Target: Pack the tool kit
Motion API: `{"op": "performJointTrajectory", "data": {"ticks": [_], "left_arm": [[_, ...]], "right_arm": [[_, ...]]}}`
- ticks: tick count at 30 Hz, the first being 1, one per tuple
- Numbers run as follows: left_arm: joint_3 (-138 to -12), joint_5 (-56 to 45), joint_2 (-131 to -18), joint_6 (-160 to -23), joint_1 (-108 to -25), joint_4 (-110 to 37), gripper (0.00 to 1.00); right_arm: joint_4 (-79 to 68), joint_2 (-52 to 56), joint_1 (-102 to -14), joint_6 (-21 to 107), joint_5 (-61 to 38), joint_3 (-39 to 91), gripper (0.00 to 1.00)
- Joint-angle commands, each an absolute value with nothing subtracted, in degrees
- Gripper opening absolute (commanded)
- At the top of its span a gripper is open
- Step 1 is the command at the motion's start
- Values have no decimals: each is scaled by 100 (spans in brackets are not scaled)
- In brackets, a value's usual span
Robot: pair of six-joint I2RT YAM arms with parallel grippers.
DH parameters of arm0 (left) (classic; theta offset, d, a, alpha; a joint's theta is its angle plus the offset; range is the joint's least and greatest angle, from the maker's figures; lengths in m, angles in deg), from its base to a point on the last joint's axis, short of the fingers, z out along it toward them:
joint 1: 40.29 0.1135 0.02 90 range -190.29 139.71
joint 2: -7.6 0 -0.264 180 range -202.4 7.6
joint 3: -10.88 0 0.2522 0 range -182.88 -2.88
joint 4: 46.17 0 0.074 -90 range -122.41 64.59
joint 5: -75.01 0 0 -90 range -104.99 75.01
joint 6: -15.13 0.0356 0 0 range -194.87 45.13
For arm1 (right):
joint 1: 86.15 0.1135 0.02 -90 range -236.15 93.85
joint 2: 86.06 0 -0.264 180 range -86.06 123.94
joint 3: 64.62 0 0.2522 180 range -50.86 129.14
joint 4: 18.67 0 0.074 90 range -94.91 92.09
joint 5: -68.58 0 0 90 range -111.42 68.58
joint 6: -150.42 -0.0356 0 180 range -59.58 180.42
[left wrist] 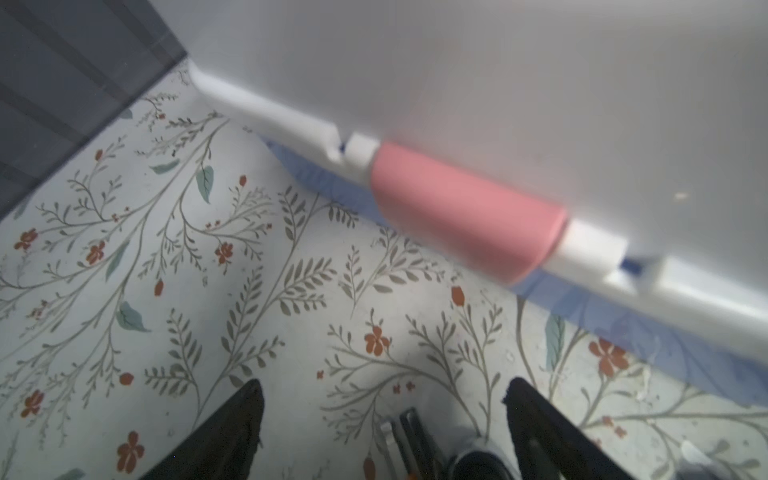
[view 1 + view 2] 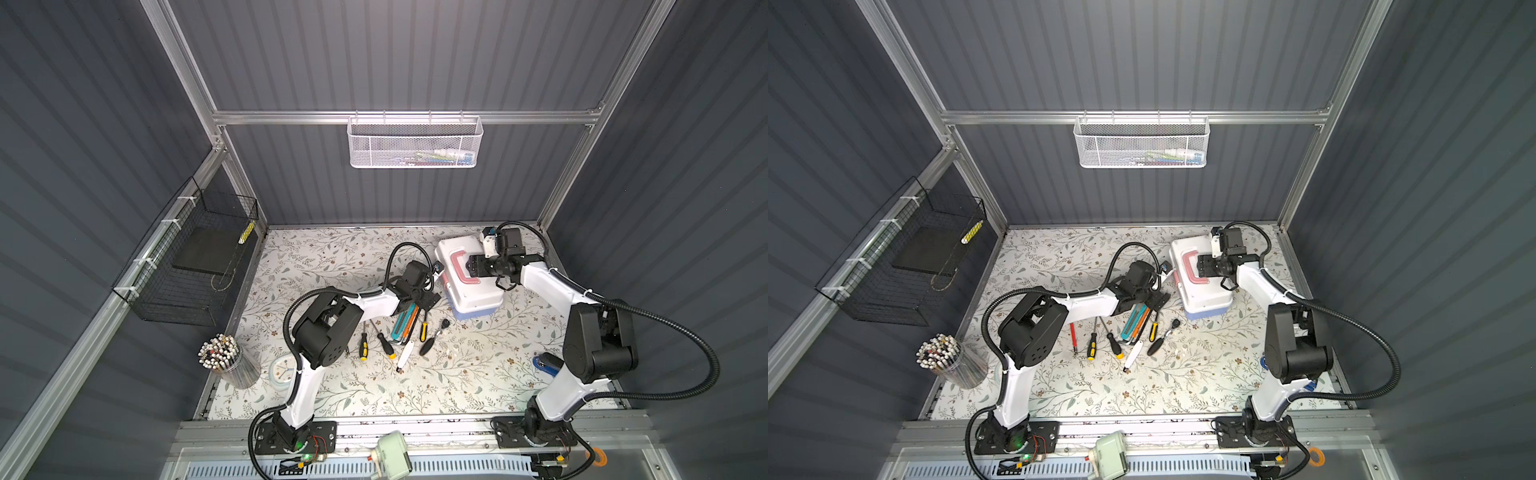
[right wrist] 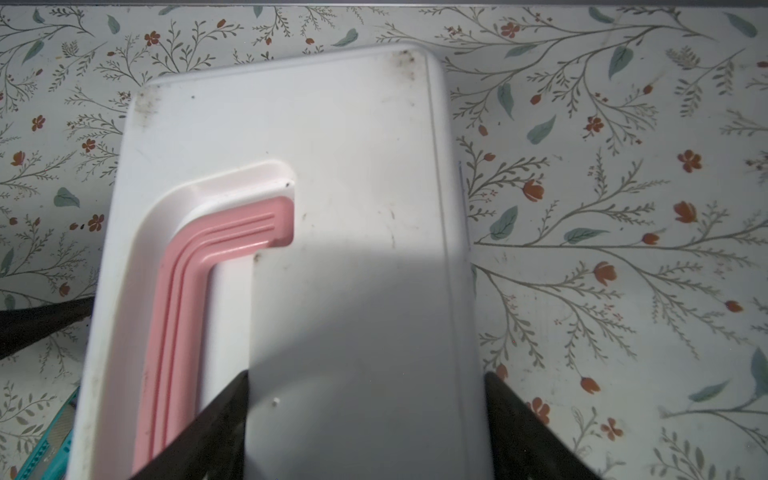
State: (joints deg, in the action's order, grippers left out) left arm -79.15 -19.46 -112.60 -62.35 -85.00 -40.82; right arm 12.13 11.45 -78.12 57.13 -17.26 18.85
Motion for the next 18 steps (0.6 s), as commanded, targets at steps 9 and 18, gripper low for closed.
{"op": "performJointTrajectory", "data": {"ticks": [9, 18], "left_arm": [[-7009, -2175, -10960, -6130, -8530, -5945, 93], [-7129, -1907, -11118, -5742, -8538, -6239, 94]], "right_arm": [[2043, 1017, -7833, 5096, -1868, 1365, 70], [1768, 921, -7841, 4998, -1525, 1251, 81]]}}
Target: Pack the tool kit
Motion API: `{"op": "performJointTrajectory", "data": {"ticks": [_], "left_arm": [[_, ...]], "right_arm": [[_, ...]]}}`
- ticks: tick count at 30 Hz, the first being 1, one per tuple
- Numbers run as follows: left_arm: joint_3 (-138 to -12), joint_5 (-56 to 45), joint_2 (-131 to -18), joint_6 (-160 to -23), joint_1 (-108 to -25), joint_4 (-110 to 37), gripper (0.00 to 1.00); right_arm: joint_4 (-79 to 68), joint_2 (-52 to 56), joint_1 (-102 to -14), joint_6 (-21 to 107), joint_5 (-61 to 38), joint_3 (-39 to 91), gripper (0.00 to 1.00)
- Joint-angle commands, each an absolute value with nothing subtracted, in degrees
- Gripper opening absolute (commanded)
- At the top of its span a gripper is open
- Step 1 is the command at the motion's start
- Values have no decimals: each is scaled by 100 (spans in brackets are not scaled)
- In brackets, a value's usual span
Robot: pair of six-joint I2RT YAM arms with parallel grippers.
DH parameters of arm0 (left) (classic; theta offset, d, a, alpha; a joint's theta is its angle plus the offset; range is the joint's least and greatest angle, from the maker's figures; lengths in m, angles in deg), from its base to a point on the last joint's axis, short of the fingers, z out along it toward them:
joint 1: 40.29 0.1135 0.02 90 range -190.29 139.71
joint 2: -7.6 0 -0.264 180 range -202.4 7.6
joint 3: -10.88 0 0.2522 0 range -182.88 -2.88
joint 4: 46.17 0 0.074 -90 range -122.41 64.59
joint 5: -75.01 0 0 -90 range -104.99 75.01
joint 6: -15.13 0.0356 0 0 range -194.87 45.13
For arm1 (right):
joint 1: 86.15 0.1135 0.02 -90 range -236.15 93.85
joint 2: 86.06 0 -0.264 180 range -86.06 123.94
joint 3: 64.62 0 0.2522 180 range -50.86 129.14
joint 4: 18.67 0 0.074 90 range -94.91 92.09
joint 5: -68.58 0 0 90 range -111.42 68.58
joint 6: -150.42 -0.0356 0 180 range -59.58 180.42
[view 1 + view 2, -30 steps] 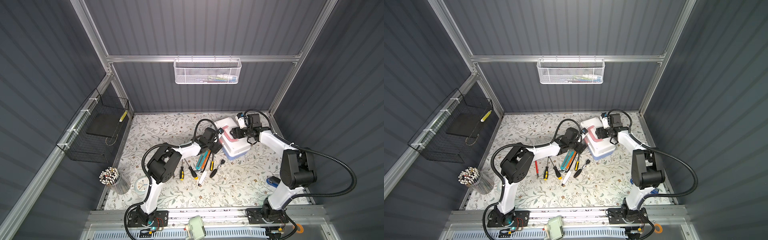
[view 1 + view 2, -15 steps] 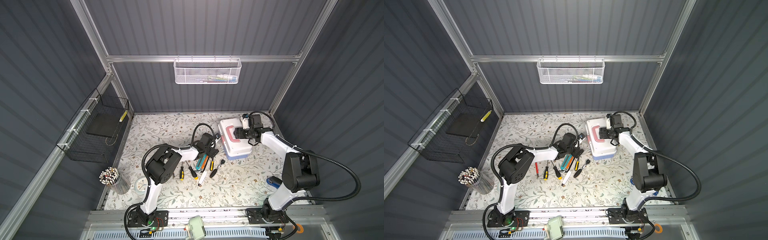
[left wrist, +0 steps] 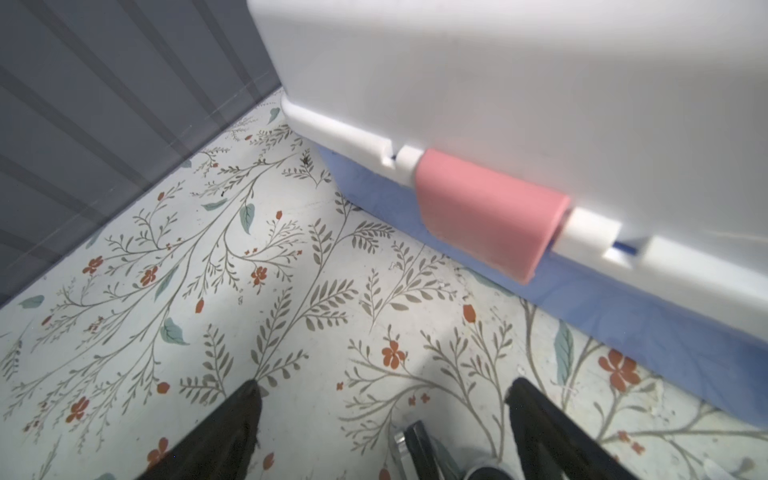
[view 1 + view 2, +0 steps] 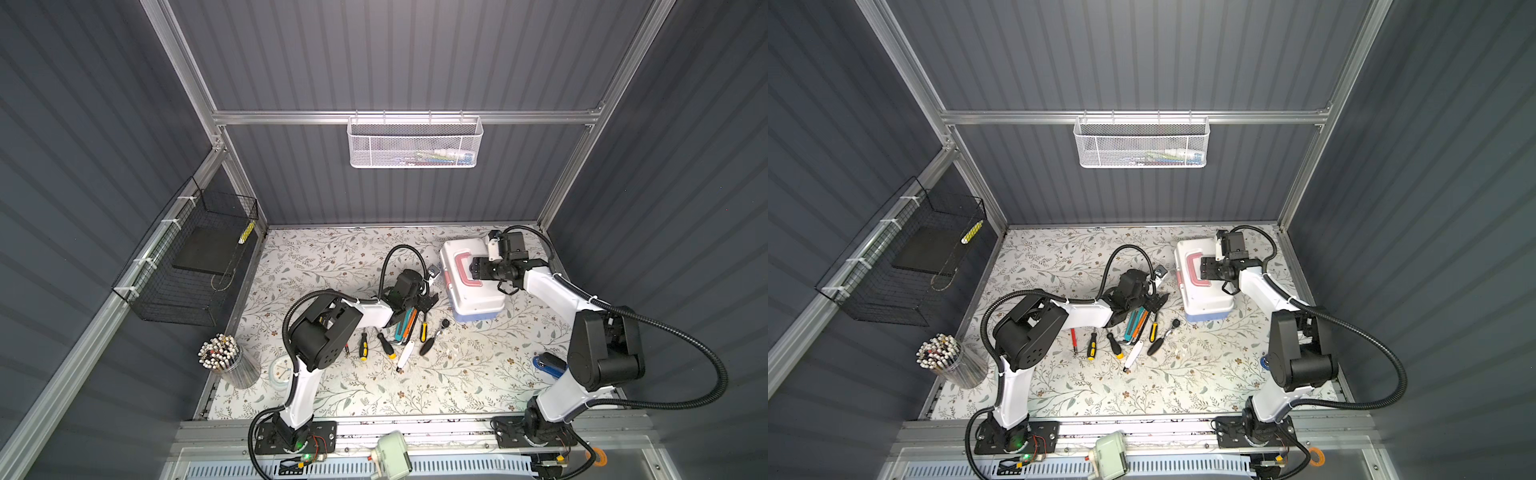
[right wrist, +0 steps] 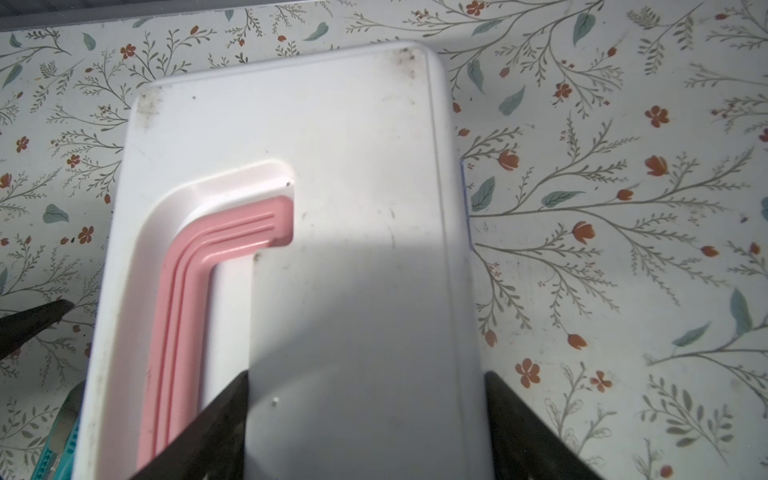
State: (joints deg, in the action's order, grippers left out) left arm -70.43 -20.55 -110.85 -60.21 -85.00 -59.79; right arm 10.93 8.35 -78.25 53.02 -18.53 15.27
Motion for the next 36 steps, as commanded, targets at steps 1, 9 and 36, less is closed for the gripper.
{"op": "performJointTrajectory", "data": {"ticks": [1, 9, 36], "left_arm": [[-7150, -1895, -11135, -5692, -8539, -6251, 94], [-7287, -1823, -11354, -5315, -8551, -6539, 94], [-7543, -3000, -12229, -4698, -8968, -7732, 95]], "right_arm": [[1764, 904, -7836, 4976, -1491, 1251, 82], [1768, 895, -7834, 5008, -1611, 1426, 92], [2170, 1254, -7833, 5385, -1968, 1544, 71]]}}
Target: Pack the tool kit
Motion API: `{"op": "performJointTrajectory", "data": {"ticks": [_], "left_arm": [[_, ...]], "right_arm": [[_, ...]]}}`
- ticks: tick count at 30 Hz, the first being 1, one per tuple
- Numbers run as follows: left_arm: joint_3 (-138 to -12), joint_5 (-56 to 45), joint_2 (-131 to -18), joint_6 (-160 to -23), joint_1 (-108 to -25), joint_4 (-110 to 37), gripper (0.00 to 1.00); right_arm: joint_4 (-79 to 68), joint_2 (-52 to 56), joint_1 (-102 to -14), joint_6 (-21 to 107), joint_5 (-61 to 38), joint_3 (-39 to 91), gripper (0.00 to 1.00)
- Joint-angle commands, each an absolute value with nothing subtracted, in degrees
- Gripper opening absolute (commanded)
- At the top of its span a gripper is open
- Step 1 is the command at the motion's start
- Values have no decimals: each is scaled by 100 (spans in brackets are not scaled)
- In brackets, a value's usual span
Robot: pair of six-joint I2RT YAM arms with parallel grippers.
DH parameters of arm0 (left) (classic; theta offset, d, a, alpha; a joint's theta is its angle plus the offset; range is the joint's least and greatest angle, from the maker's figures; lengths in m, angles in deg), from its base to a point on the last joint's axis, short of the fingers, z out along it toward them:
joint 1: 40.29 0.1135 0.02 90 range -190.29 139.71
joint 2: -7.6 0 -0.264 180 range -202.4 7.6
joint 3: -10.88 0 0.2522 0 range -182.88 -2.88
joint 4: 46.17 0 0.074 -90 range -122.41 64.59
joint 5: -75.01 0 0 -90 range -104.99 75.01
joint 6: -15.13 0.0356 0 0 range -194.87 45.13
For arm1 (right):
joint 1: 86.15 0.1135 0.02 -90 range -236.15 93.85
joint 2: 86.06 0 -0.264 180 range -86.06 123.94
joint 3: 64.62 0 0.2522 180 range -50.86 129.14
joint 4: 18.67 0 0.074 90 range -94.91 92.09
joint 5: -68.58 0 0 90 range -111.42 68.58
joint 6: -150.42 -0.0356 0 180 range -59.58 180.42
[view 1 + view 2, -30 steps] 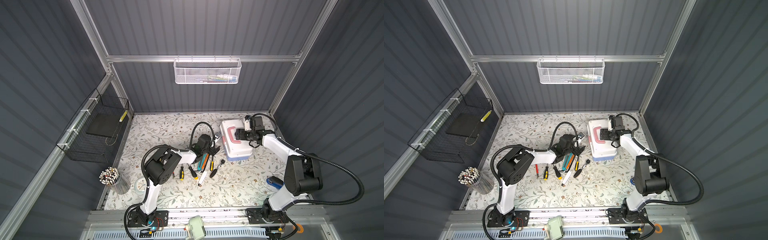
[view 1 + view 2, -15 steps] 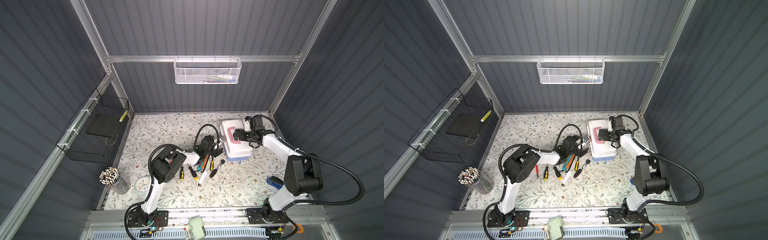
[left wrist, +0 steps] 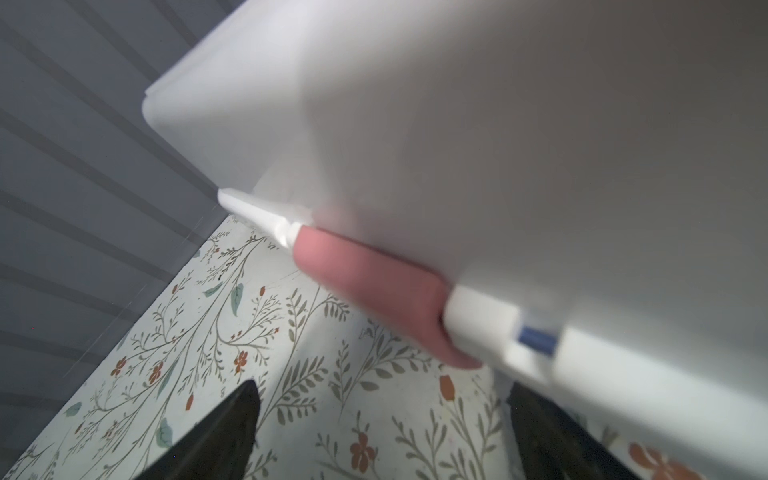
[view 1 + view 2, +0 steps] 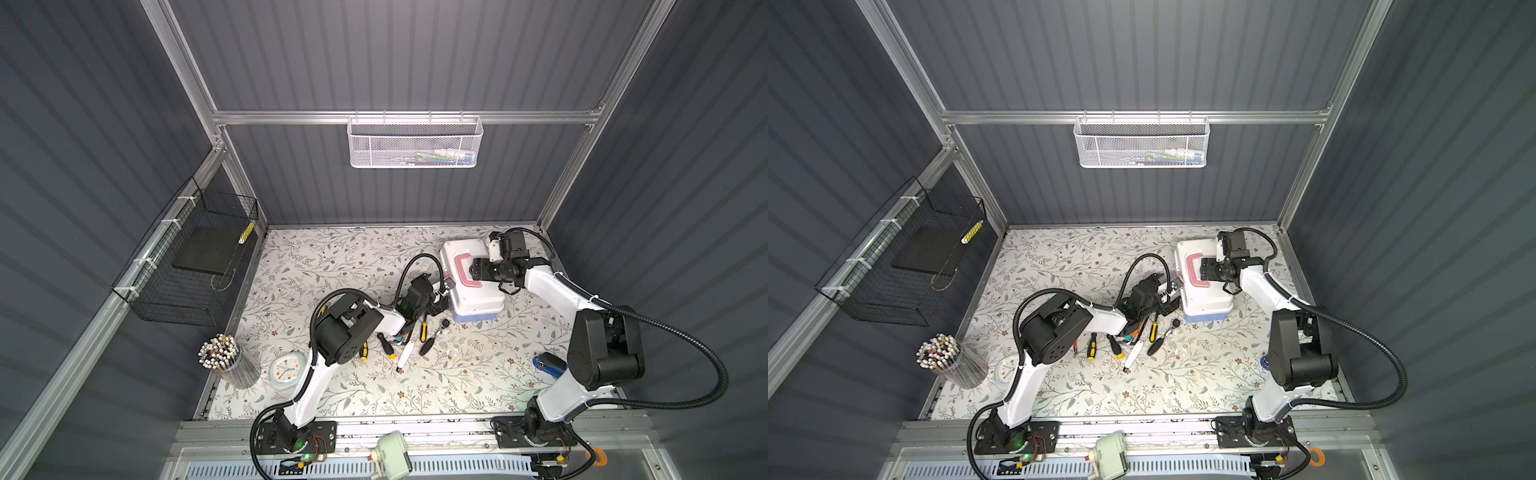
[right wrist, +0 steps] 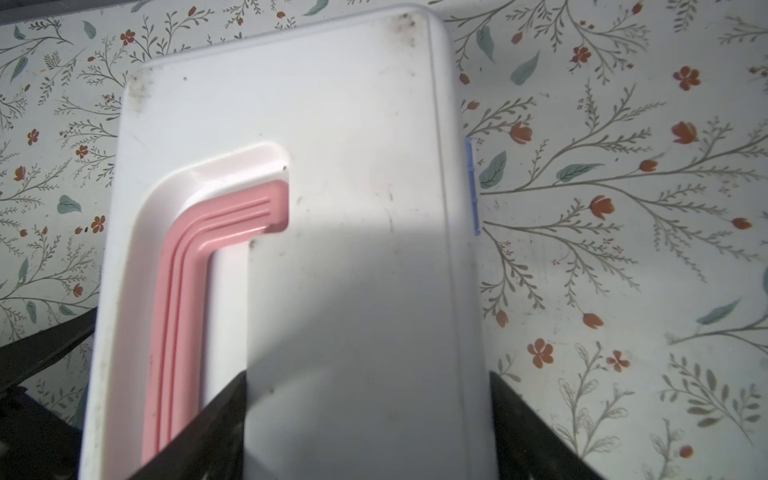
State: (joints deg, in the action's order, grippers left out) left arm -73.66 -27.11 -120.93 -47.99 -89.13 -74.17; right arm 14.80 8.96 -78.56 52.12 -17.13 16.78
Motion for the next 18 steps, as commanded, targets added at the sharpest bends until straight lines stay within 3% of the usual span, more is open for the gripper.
{"op": "performJointTrajectory", "data": {"ticks": [1, 18], "left_arm": [[-7539, -3053, -12246, -4699, -8968, -7815, 95], [-7214, -3149, -12466, -4534, -9131, -8972, 96]], "right_arm": [[2178, 1248, -7833, 5418, -1976, 1548, 71], [2390, 1423, -7842, 5445, -1993, 1617, 59]]}}
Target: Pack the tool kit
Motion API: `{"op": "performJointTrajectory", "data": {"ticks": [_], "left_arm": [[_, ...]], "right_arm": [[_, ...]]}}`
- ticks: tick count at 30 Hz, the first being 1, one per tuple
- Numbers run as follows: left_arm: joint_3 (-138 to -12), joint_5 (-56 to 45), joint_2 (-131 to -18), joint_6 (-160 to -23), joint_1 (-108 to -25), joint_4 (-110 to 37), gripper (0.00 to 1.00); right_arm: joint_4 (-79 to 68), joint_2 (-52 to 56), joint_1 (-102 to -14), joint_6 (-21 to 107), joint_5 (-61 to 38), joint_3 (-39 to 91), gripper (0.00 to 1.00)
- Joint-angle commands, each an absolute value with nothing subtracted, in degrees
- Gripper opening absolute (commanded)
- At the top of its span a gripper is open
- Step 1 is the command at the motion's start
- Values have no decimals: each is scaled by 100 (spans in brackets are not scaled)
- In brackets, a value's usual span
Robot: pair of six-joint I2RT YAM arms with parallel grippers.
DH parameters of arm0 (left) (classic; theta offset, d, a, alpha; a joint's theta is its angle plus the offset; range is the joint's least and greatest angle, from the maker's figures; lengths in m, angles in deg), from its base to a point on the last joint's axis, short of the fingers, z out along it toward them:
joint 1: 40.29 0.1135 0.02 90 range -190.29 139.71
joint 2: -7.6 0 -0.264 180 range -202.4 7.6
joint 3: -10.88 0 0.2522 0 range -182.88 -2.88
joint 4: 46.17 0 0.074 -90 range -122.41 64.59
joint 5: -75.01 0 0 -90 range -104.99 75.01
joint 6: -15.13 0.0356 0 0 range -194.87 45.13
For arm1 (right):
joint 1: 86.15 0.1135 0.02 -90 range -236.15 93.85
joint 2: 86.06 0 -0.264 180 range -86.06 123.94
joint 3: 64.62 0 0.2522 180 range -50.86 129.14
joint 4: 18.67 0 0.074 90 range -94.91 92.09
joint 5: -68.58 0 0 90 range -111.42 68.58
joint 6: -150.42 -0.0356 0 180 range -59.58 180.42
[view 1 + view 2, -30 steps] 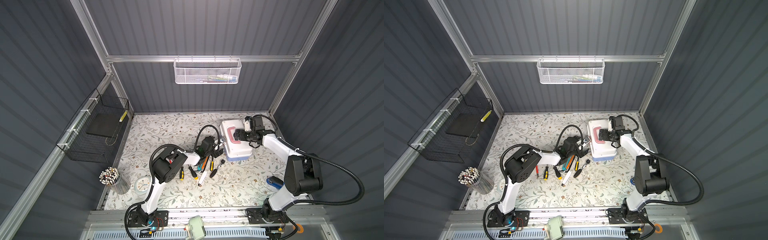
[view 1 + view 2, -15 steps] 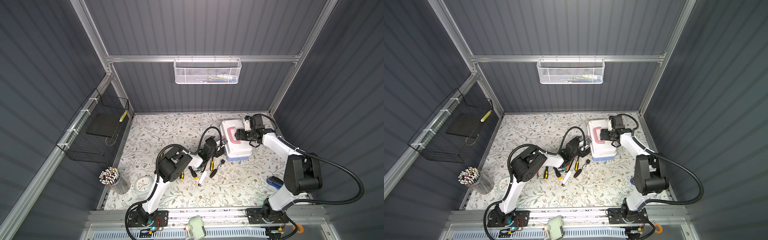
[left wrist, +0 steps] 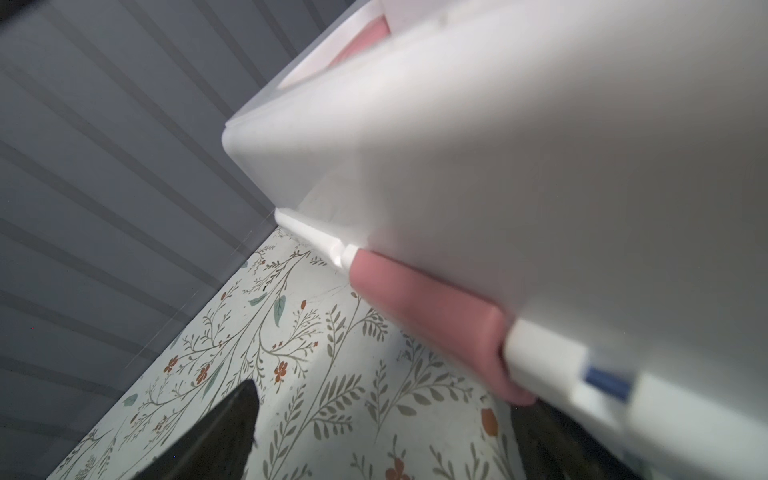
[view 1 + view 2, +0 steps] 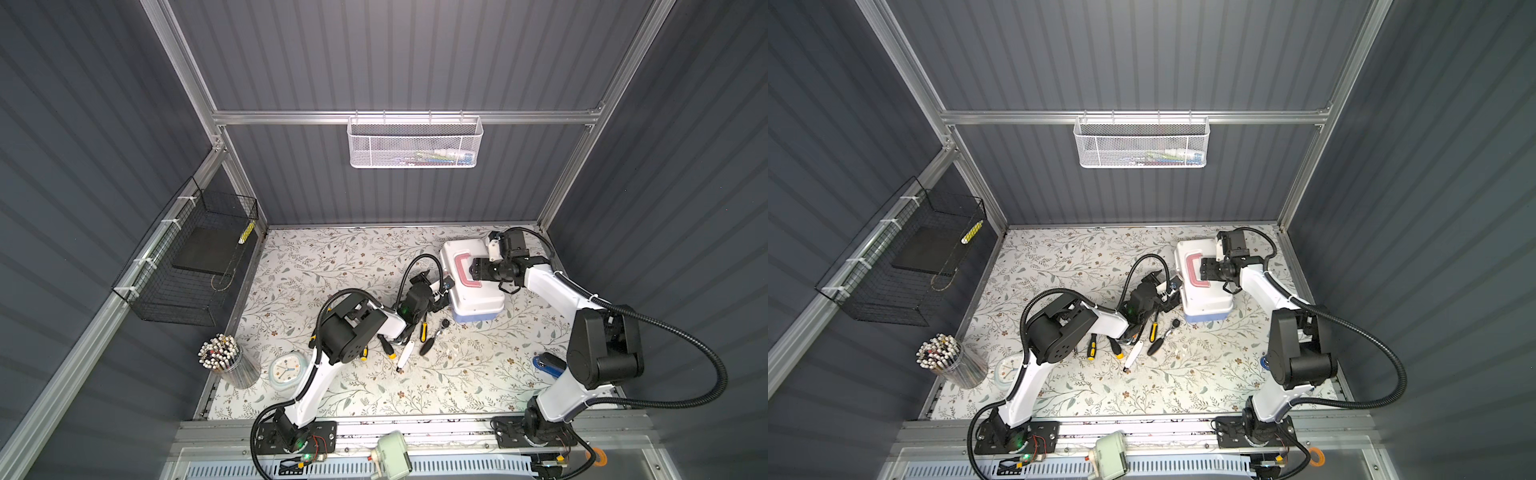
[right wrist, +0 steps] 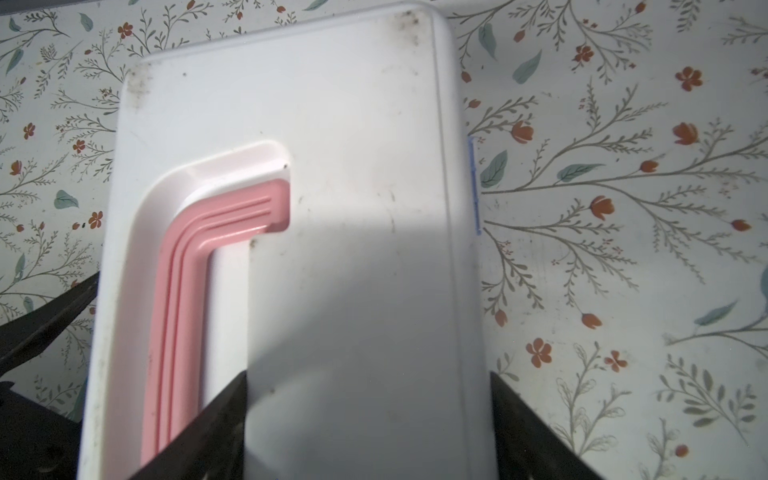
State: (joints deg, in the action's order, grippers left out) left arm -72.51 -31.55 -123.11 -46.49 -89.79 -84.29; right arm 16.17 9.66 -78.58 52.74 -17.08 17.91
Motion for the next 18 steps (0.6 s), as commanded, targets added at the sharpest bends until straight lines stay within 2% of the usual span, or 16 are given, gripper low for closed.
{"op": "performJointTrajectory", "data": {"ticks": [1, 18], "left_arm": [[-7182, -3169, -12482, -4525, -9142, -9086, 96], [-7214, -3529, -12833, -4385, -9330, -9850, 98]], "right_arm": [[2407, 1438, -7842, 5442, -1961, 1626, 58], [2656, 1644, -7842, 5375, -1917, 1709, 54]]}}
